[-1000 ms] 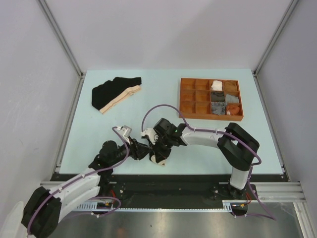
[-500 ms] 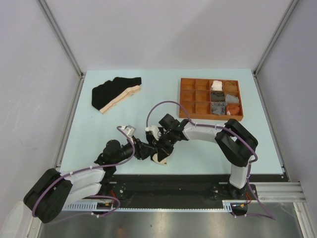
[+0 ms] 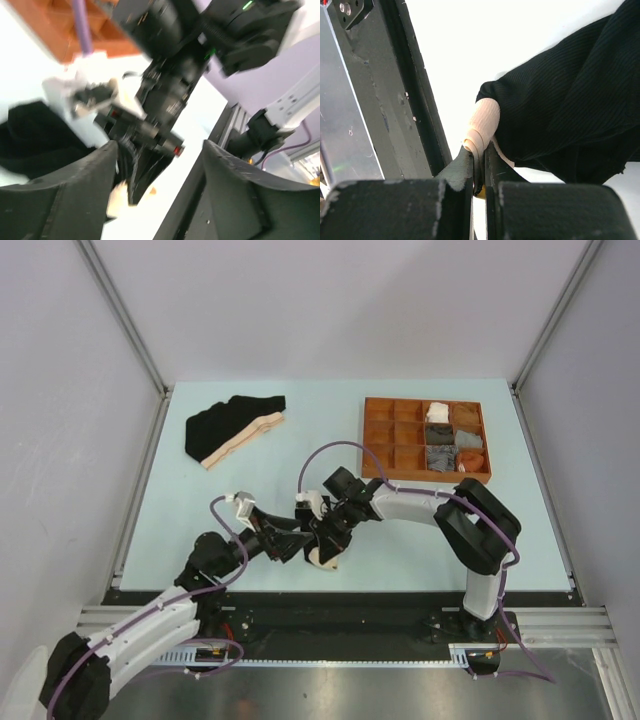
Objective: Roll the underwear
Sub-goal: Roll the underwear to the center of the board.
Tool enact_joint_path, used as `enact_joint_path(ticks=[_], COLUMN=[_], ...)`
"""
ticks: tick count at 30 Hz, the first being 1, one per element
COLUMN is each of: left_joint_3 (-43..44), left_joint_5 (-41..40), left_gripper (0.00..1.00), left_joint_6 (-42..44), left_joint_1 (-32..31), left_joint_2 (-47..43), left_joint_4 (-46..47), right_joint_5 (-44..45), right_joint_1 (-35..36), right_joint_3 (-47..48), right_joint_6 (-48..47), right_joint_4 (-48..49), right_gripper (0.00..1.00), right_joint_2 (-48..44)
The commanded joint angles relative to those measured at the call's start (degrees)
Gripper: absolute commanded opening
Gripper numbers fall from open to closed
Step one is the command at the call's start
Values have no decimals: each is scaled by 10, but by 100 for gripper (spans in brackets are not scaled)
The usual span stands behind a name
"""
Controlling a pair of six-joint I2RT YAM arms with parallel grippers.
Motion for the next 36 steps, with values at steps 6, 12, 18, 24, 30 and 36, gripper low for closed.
enact_joint_path(ticks=[6,12,18,24,30,36], left_joint_3=[-100,-67,-59,-47,-46,-43], left_joint_5=[6,5,2,23,55,67], left_gripper=[80,78,73,65,56,53], left_joint_6=[37,70,83,84,64,49], left_joint_1=[-26,-34,-34,-34,-34,-34], left_joint_2=[172,284,330,396,487,541], left_joint_4=[75,133,172,244,350,424], right_joint_5=[-32,-43,-47,-49,-49,-50], right_joint_1=[-30,-41,-45,-46,-48,-47], right_joint_3=[18,19,20,20,22,23], right_joint_6=[-20,-22,-23,-23,-23,-25], right_joint_4=[-5,-10,-14,-16,-19,-20], right_gripper=[0,0,0,0,0,0], right_joint_2=[11,5,6,12,13,14])
